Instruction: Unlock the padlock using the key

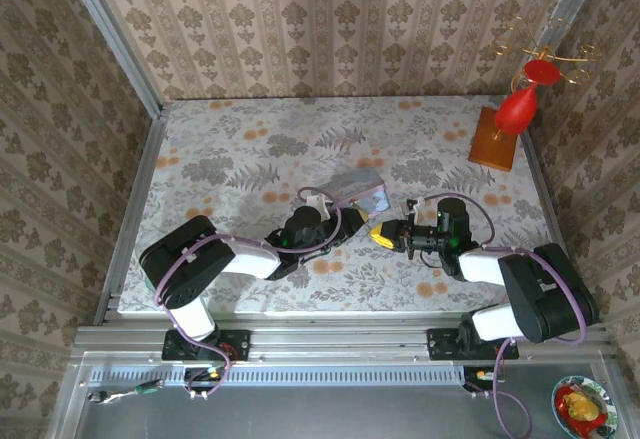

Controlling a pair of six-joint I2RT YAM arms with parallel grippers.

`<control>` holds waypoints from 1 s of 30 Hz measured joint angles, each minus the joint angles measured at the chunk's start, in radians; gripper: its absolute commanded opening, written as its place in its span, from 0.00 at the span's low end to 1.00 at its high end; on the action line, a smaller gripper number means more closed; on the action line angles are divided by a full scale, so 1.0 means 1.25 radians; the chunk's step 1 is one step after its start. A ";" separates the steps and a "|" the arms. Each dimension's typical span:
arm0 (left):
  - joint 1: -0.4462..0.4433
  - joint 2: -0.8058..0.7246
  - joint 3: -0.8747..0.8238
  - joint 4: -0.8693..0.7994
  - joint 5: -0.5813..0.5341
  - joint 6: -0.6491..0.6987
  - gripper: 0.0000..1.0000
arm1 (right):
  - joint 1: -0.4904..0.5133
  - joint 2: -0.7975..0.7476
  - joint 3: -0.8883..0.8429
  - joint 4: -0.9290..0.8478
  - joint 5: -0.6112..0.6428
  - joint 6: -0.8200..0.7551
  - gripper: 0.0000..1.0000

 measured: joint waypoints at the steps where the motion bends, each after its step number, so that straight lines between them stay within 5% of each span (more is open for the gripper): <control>1: 0.000 0.000 0.000 -0.004 0.000 0.001 0.02 | 0.000 0.002 0.000 0.000 0.000 0.000 0.00; 16: -0.004 0.000 0.000 -0.003 -0.018 0.002 0.00 | -0.002 -0.005 0.000 0.005 0.022 0.000 0.13; 30: -0.022 0.000 -0.002 0.021 -0.038 -0.017 0.00 | -0.005 -0.038 0.000 0.002 0.076 -0.002 0.07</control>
